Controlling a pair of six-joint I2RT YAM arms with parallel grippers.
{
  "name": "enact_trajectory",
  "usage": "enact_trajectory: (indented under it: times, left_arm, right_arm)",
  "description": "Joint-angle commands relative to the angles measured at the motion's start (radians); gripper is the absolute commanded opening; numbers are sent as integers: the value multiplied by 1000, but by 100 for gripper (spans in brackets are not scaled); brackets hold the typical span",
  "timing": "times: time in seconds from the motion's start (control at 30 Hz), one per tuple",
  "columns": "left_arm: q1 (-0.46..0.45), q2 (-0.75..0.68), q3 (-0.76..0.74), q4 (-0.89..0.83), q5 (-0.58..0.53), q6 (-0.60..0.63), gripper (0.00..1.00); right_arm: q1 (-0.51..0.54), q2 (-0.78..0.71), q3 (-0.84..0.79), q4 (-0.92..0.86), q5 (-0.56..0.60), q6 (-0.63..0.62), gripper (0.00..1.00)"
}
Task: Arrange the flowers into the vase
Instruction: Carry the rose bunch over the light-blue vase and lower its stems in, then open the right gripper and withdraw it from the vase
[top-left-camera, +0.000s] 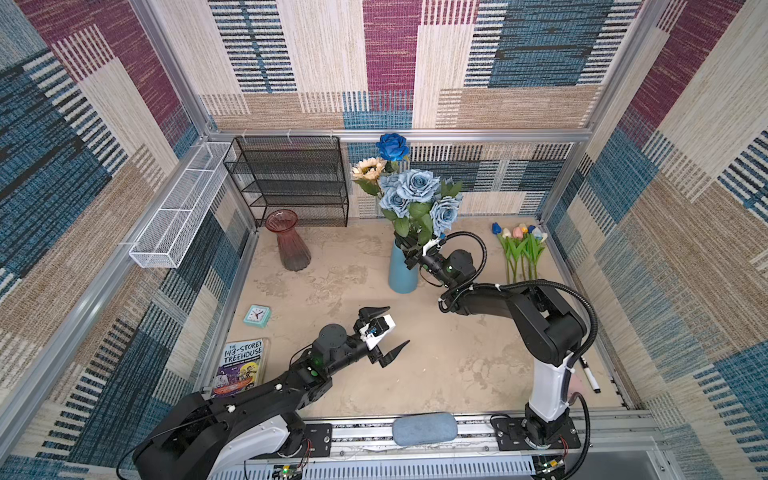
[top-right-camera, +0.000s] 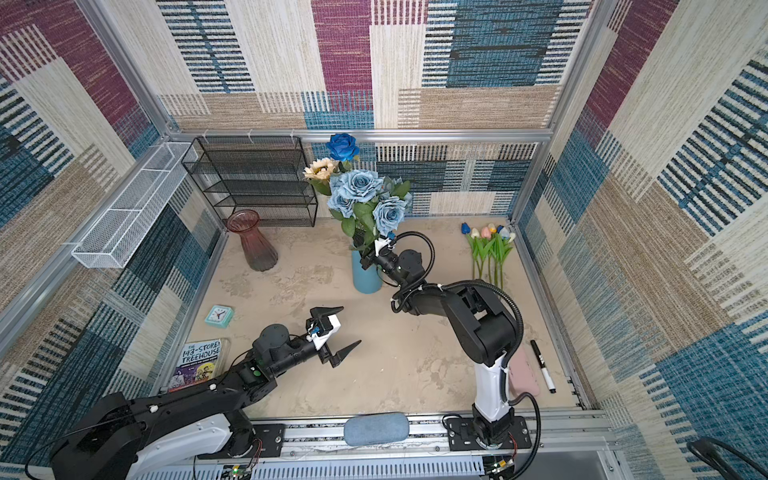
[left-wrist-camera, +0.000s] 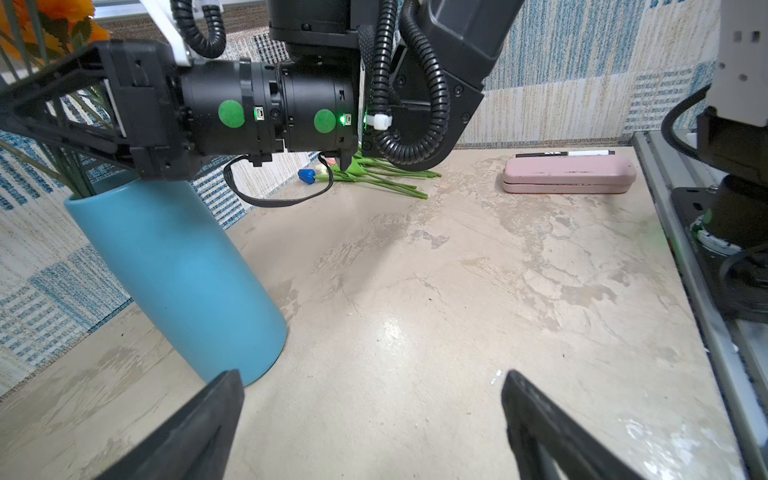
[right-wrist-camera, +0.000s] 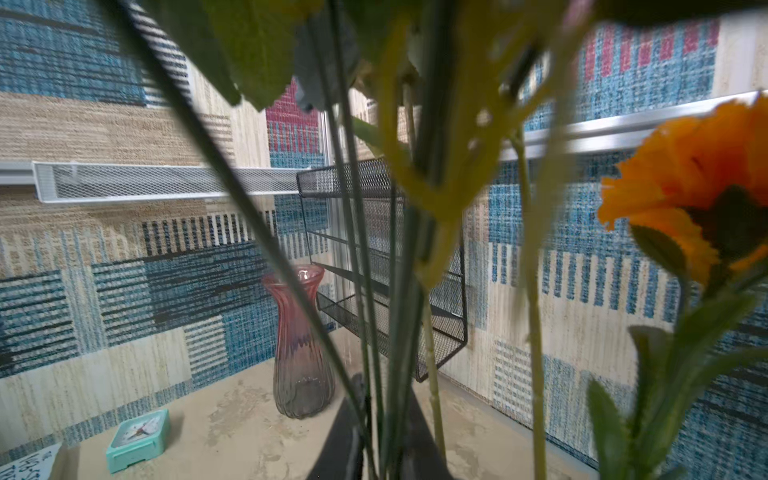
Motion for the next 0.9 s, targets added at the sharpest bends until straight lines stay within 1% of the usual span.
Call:
enact_trajectory:
  times: [0.0,0.1,0.2,0.3,0.43,0.47,0.5,0.63,0.77,0.87]
  left_arm:
    - [0,3,8,-1,7,14,100]
    - [0,7,10,-1,9,11,100]
    - [0,10,14,-1,16,9,99]
    - [0,7,11,-1,14,10,99]
    - [0,5,10,1,8,12,99]
    - [0,4,8,1,9,14,100]
    - [0,2,9,1,7,14,100]
    - [0,-2,5,3,-2,14,100]
    - [0,3,3,15,-3,11,99]
    - [0,7,4,16,-4,12,99]
  right_arm:
    - [4,-25,18,-95,57,-26,17]
    - [8,-42,8,-144,91,-23,30]
    - [17,-64,-28,-155,126,-25,36]
    - [26,-87,-46,-176,151,-30,47]
    - [32,-115,-79,-171,154,-32,55]
    - [34,-127,-94,-165,154,-32,60]
    - [34,-136,-103,-163,151,-32,62]
    - [36,-178,-146,-150,149,-40,68]
    - [36,-208,-159,-166,154,-62,70]
    - [36,-224,-160,-174,155,-69,74]
